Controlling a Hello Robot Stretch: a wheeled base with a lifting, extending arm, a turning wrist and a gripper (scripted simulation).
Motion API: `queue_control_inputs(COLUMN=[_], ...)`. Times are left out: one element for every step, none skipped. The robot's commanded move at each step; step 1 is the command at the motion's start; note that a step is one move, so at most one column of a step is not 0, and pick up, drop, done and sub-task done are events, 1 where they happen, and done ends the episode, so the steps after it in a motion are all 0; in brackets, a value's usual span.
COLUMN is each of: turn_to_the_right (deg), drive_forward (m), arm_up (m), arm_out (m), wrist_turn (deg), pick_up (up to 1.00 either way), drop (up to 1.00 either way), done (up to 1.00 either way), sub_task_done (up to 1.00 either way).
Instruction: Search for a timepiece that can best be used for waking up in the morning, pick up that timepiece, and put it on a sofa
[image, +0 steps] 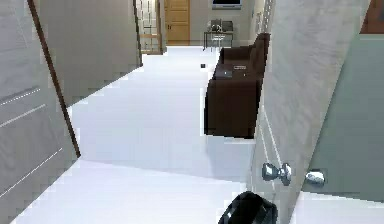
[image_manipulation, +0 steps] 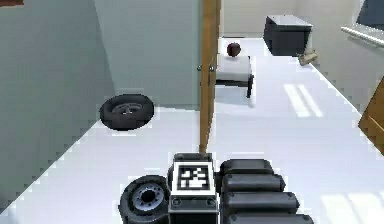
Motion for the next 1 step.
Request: queue_control_inputs(turn_to_the_right=[-30.0], drive_forward=[0.00], arm_up=[0.00], arm_out=[0.00], wrist_turn=[0.0], pick_up=[0.00], drop=[0.00], done=[0.00], sub_task_done=[0.00])
